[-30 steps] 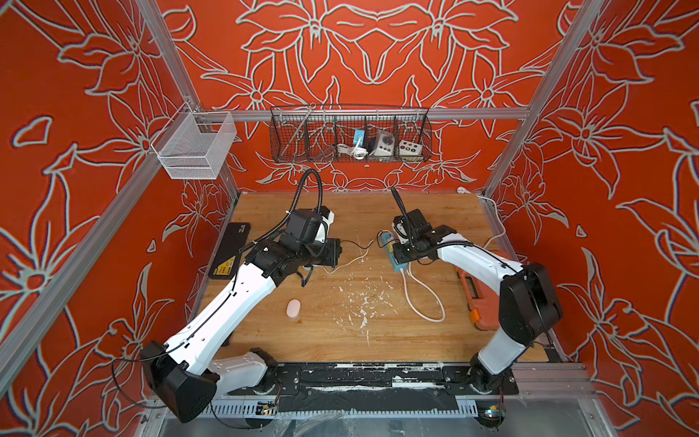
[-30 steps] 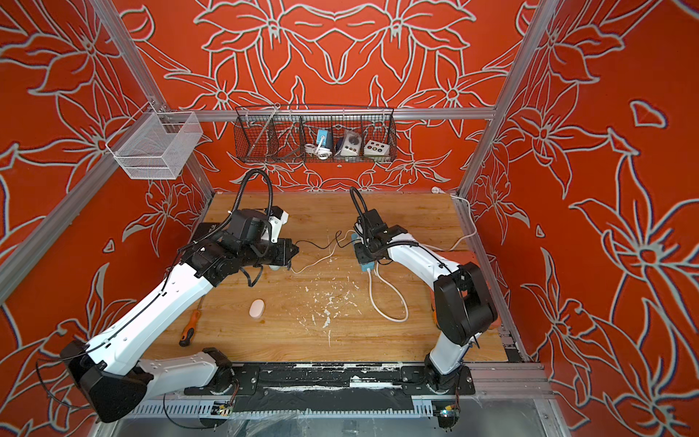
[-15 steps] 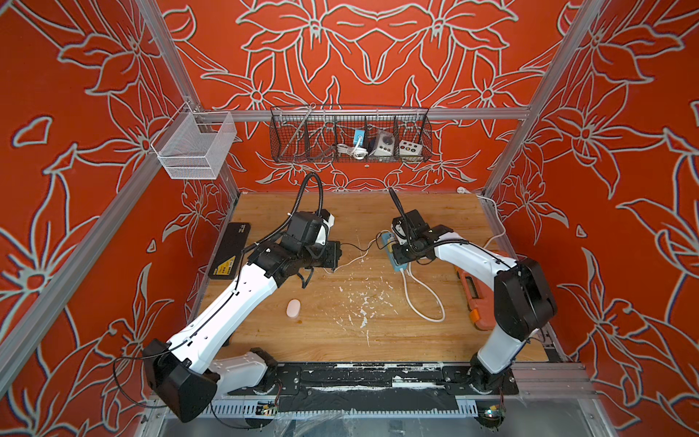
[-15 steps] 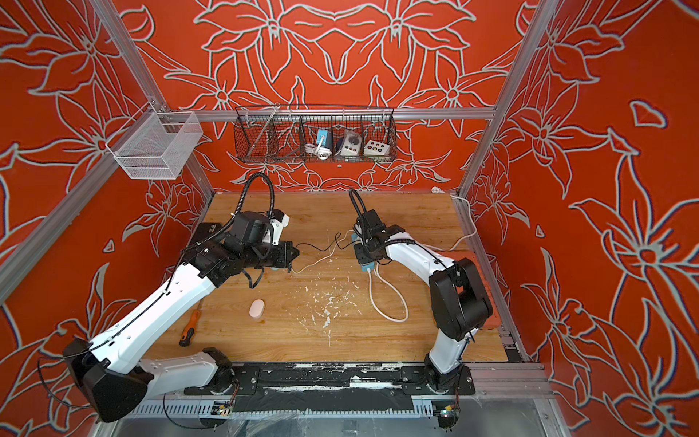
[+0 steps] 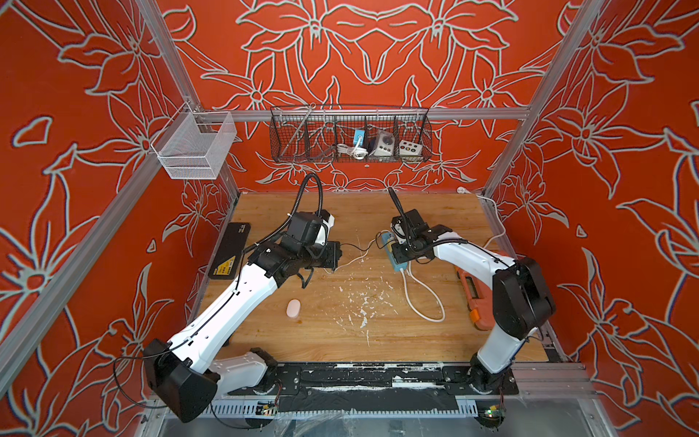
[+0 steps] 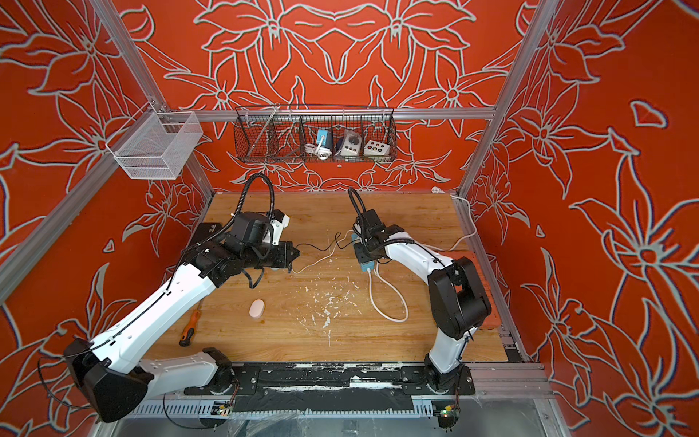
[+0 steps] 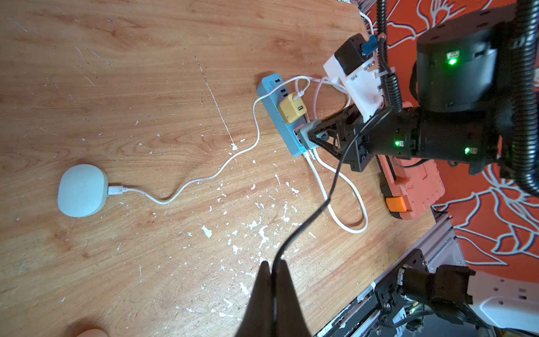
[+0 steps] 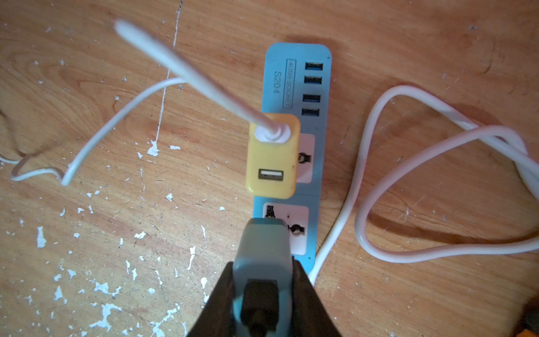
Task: Charge the bluetooth headset
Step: Insert the plug into the socket.
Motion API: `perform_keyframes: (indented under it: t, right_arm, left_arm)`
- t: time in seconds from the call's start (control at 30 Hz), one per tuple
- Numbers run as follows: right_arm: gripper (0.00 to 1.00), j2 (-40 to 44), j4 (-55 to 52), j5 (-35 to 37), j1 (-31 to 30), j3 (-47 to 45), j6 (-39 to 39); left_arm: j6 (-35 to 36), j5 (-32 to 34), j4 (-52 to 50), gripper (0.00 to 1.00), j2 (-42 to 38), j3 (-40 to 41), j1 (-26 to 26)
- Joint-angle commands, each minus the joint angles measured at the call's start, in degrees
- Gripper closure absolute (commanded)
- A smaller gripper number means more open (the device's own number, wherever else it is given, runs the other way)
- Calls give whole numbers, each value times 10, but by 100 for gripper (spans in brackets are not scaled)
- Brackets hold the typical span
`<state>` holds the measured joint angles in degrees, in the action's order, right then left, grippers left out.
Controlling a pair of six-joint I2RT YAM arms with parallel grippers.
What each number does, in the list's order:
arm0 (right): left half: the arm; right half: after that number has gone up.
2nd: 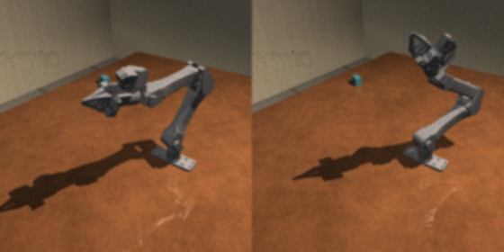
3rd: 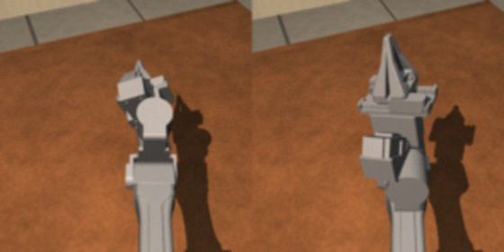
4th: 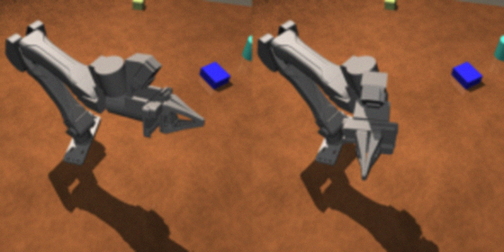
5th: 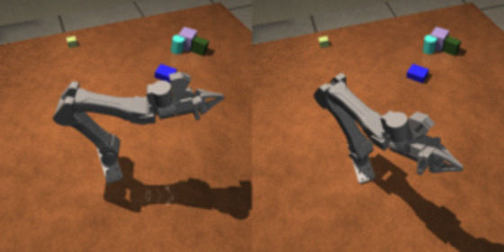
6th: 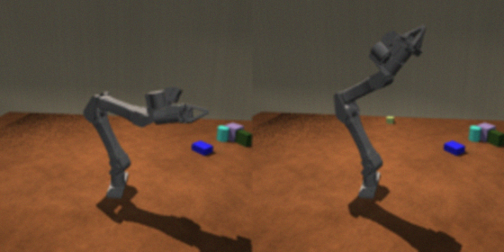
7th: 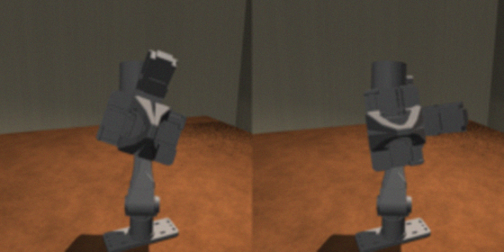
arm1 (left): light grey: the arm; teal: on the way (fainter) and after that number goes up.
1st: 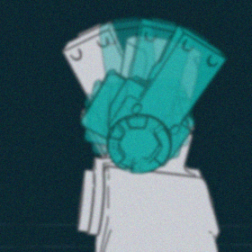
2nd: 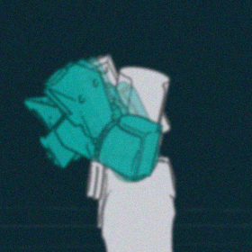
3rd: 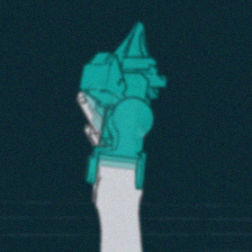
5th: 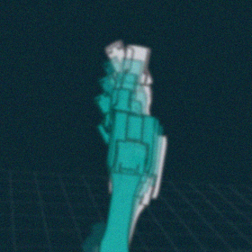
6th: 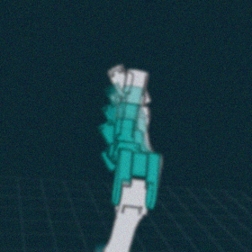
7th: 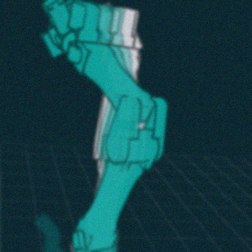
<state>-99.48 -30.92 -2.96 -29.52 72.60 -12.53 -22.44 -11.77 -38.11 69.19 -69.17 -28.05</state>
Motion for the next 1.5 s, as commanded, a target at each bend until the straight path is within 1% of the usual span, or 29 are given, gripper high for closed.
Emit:
perform_keyframes:
  t: [0.0, 0.67, 0.8, 0.9, 1.27, 1.47]
  right_arm:
    - [97, -15, 6, 14, 4, 19, 10]
    - [97, -23, 12, 22, 4, 12, 16]
    - [99, -31, 11, 22, 4, 11, 11]
    - [100, -37, 16, 24, 4, 3, 8]
    - [100, -56, 31, 24, 4, -34, -11]
    - [100, -66, 21, 29, 5, -43, -23]
  left_arm:
    - [-5, -8, 10, 100, -3, 10, 5]
    - [-8, -19, 18, 100, -1, 17, 8]
    - [-8, -19, 18, 100, -1, 17, 10]
    - [-8, -21, 18, 100, -1, 17, 11]
    - [-13, -30, 22, 100, 3, 15, 12]
    - [-12, -30, 21, 100, 2, 13, 12]
